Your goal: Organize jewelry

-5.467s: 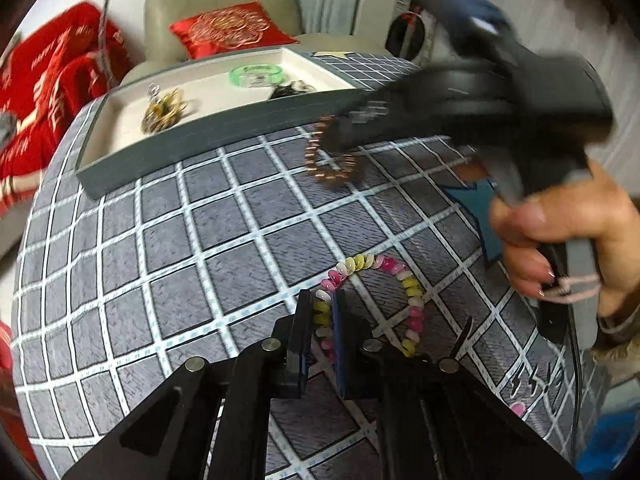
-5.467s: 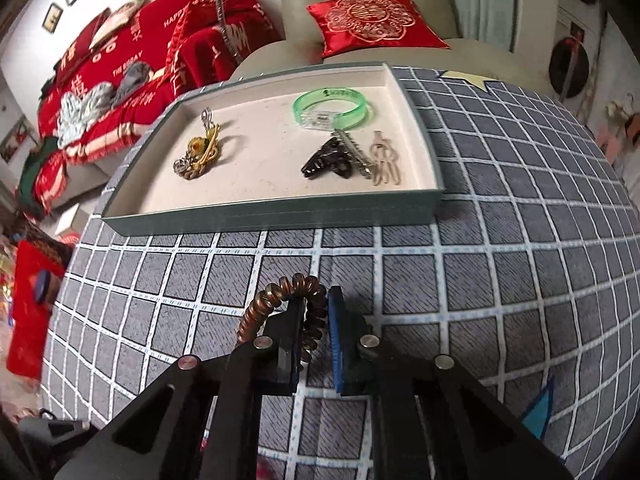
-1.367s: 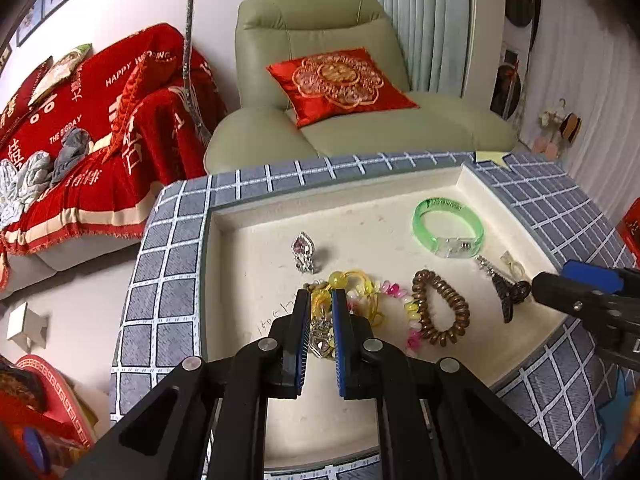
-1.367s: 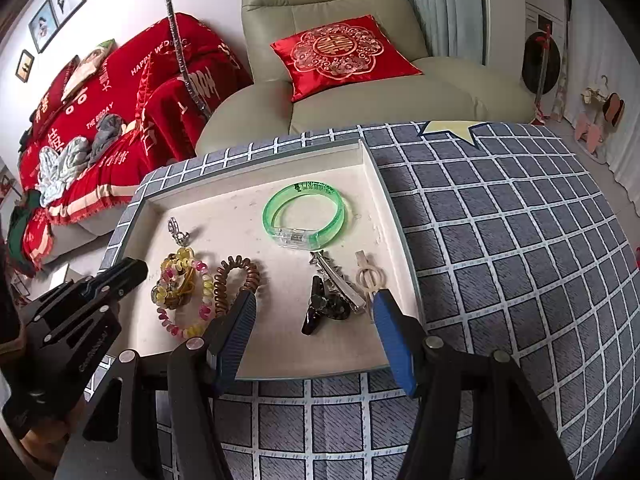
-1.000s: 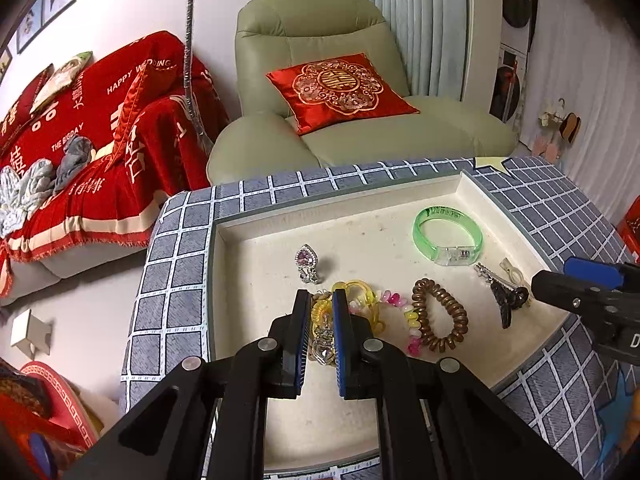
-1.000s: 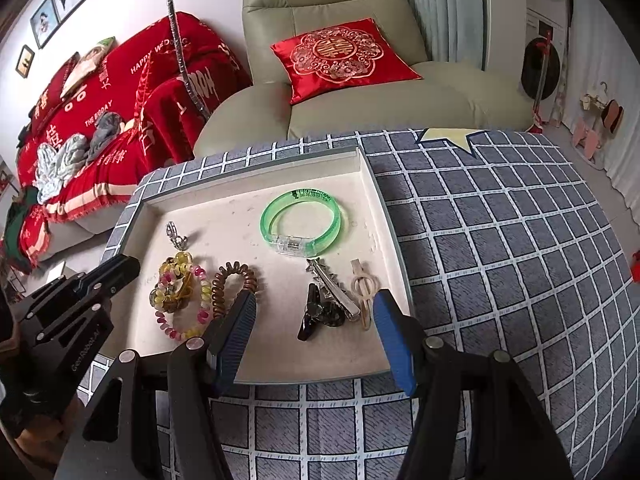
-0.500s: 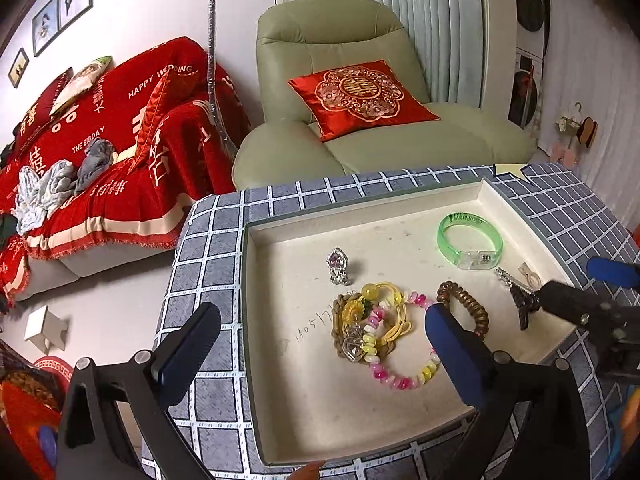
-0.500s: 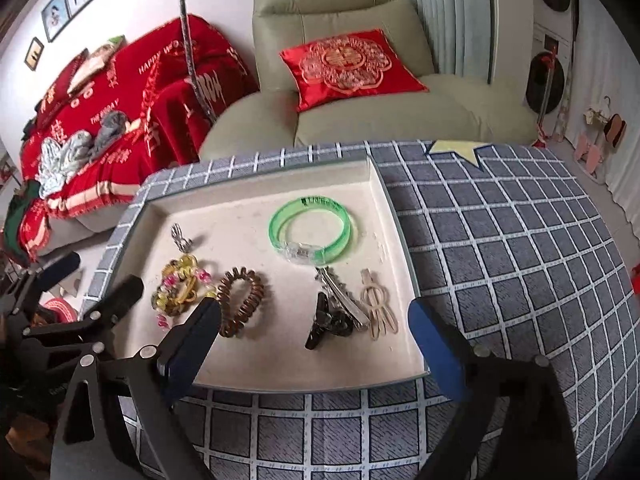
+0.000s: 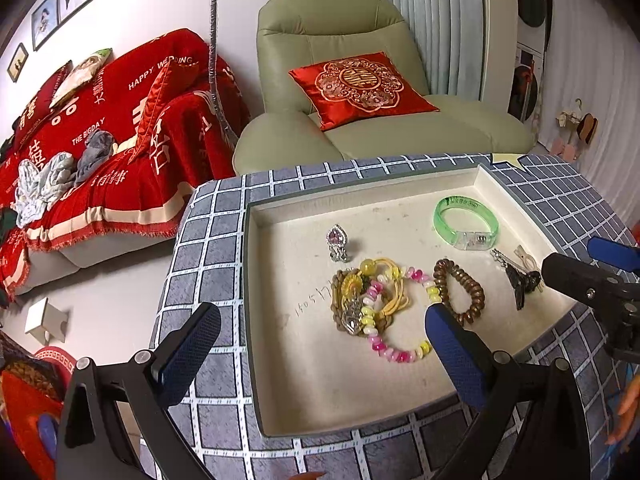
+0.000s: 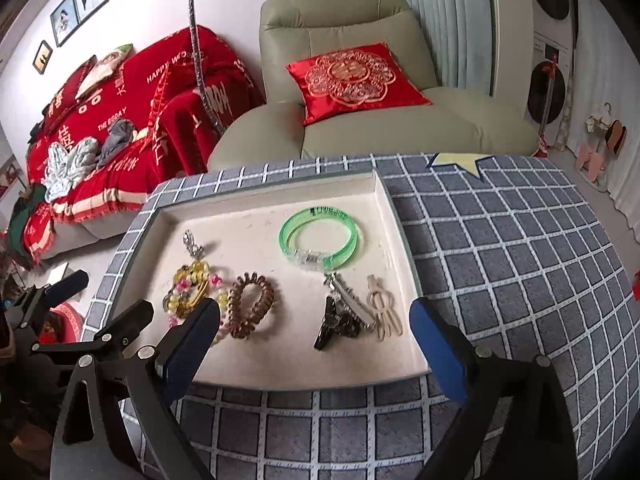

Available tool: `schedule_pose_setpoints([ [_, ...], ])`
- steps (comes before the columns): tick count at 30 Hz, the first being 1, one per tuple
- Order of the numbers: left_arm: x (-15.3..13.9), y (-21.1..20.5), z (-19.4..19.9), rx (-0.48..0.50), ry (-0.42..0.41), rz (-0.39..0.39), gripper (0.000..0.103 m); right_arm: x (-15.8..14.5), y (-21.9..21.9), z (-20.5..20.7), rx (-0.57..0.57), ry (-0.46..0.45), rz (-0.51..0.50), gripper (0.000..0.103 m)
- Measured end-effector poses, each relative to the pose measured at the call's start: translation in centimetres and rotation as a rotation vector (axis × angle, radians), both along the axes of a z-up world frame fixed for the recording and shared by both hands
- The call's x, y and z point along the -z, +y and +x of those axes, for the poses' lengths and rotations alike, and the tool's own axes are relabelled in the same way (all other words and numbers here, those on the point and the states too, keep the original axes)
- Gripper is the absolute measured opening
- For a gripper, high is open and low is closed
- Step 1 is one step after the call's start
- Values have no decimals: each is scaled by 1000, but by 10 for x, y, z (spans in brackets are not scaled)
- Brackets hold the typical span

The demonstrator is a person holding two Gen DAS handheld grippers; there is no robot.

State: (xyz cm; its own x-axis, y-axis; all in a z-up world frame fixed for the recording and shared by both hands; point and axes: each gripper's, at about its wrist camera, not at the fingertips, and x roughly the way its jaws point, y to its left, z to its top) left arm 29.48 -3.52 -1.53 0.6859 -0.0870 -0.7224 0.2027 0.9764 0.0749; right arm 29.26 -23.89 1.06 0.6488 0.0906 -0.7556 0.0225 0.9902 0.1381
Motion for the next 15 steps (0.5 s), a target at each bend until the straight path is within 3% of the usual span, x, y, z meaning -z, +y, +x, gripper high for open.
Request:
schedule_pose_setpoints([
  [15,-1,7,-44,-34,14,-26,103,8,6,-29,-35,45,-22,97],
])
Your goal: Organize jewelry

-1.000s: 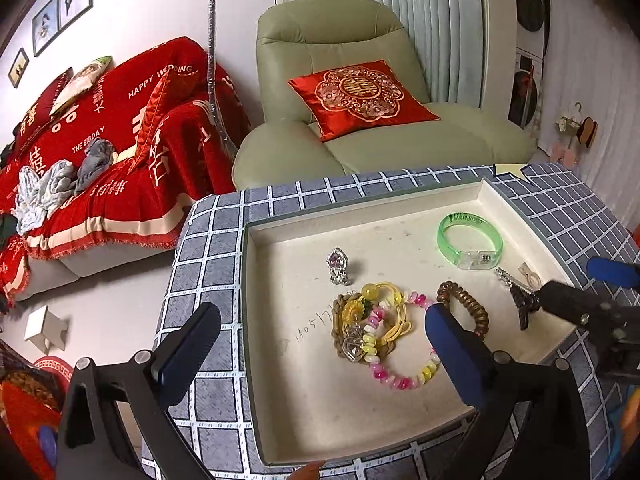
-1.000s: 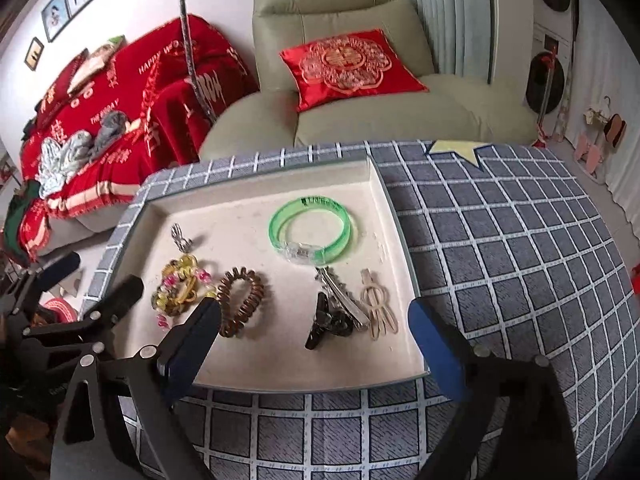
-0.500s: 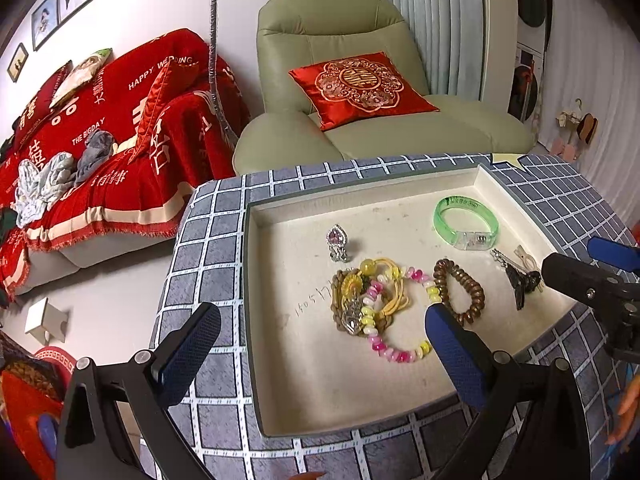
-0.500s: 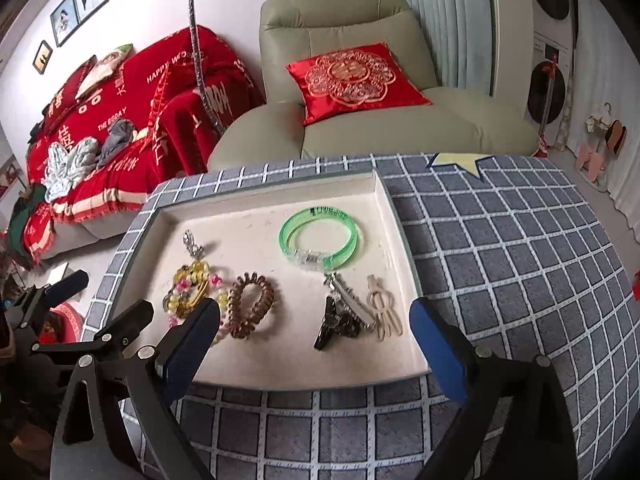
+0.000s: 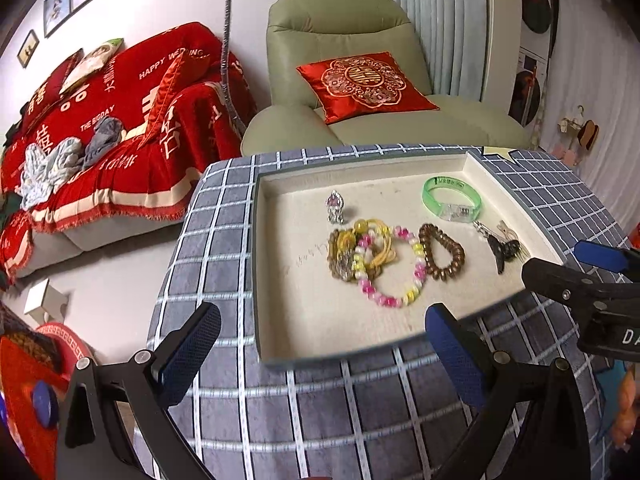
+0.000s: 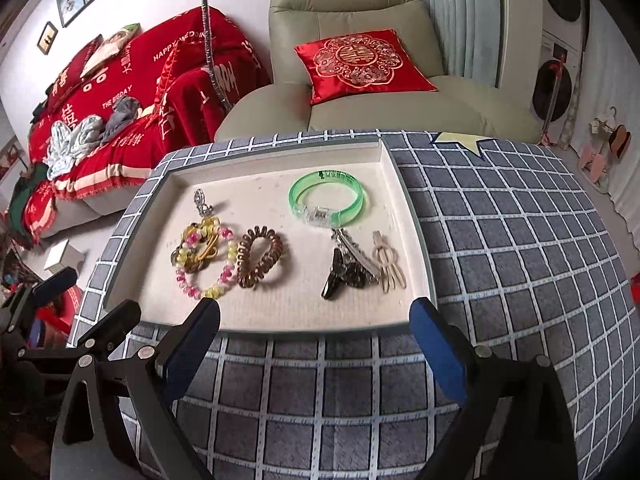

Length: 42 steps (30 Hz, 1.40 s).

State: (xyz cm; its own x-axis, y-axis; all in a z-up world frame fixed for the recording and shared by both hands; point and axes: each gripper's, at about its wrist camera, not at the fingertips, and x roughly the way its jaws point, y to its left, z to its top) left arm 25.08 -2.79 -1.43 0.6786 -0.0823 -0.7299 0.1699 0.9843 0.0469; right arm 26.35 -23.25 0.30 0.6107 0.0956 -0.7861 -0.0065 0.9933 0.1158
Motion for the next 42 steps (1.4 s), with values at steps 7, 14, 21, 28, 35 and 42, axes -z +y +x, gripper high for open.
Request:
schedule_pose_setpoints([
  [7,-2,5,-30,-26,-8,-20,103,-4,4,-28,2,-28,-22,97],
  [14,-6,8,-57,-57,-39,-50,103,-6,7,-58,10,-74,-39,97],
  [21,-6,9,-76,-100,-62,-63,103,-10,6,-80,32,-128,-49,97],
  [28,-1,7,-89,-140,-77,-43,103,-9,7,-94,43,-161,-87,97],
  [35,1,8,-95,-161,-85,-33,103,-9,8,-102,46,-186,-111,97],
  [42,-1,5,-97,-153,-89,-33,103,-13,7,-106,44,-202,-125,97],
])
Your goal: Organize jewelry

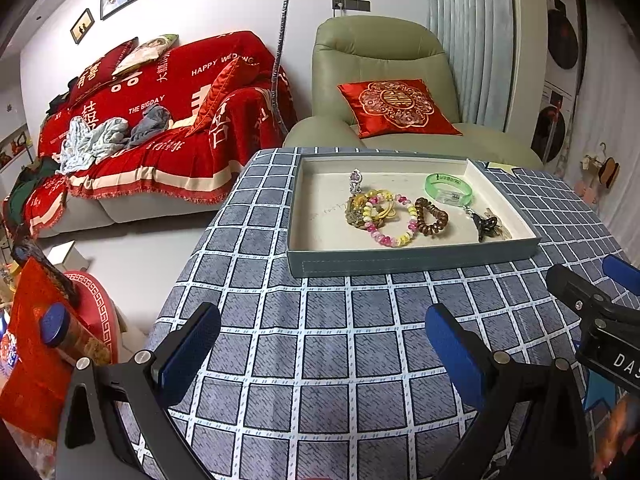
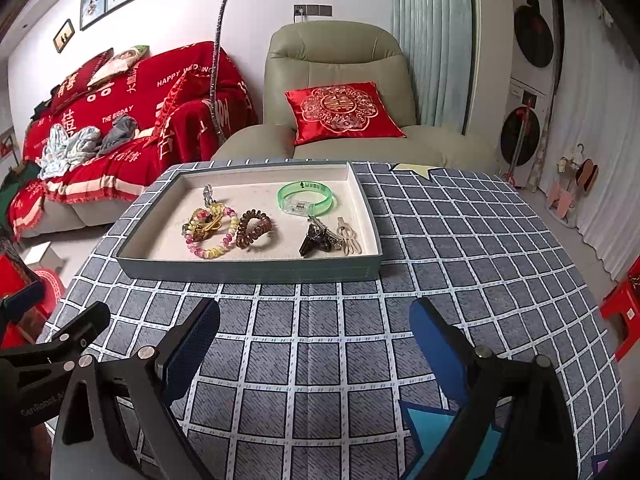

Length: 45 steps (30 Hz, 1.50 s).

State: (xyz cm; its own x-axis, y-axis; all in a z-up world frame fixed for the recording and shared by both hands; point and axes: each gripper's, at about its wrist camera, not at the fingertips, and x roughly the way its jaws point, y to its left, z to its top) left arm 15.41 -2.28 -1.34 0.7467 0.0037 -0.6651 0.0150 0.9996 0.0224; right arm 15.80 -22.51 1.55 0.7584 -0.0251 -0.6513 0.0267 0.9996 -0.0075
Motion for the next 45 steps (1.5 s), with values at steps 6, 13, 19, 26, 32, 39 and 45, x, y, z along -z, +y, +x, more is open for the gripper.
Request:
schedule_pose_setpoints([
  [6,-1,-2,-1,1,-2,1,103,-1,1,0,-3,-3,0,96],
  [13,-2,-2,-2,3,-2,2,103,-1,1,0,-4,-3,-1,97],
  [19,-2,-2,-2,1,-2,1,103,-1,1,0,-3,-3,-2,97],
  [26,-3,-3,-2,2,-2,0,103,-2,2,-1,-4,-4,0,97],
  [32,-3,-3,-2,3,-2,0,103,-4,4,0,-7,-5,0,96],
  [39,-3,-3,-2,3,-1,-2,103,-6,7,-1,-9,-5,0,97],
  [45,-3,-3,-3,2,-3,0,103,-6,8,-1,-9,-7,-1,97],
])
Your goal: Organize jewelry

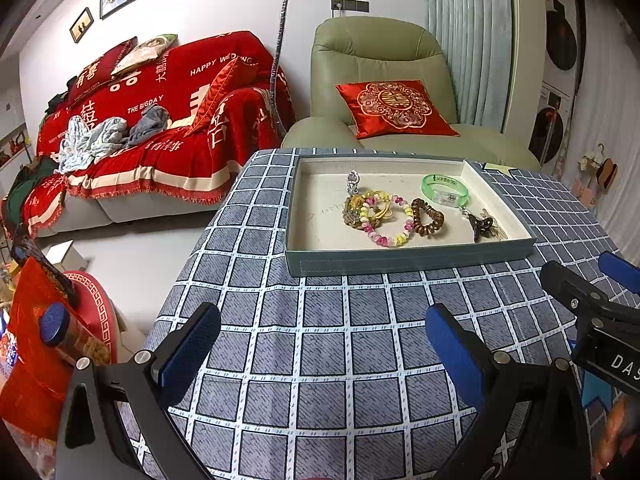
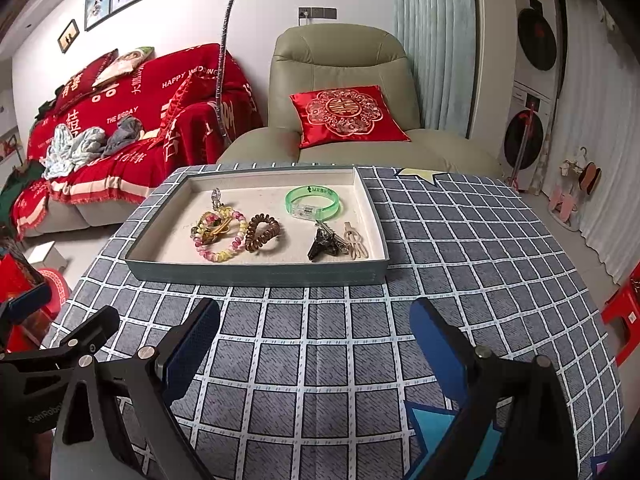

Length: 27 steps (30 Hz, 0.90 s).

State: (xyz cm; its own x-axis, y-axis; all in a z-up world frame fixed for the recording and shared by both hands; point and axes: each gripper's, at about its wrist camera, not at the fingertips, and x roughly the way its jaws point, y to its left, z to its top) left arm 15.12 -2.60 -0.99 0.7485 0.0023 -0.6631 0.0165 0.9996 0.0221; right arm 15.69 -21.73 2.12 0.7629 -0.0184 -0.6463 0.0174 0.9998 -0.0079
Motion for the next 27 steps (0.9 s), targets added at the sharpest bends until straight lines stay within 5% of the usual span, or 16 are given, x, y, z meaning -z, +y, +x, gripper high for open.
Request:
schedule_pose_setpoints([
  [27,-2,-3,-1,4,4,-8,103,-1,4,1,-5,-1,0,97],
])
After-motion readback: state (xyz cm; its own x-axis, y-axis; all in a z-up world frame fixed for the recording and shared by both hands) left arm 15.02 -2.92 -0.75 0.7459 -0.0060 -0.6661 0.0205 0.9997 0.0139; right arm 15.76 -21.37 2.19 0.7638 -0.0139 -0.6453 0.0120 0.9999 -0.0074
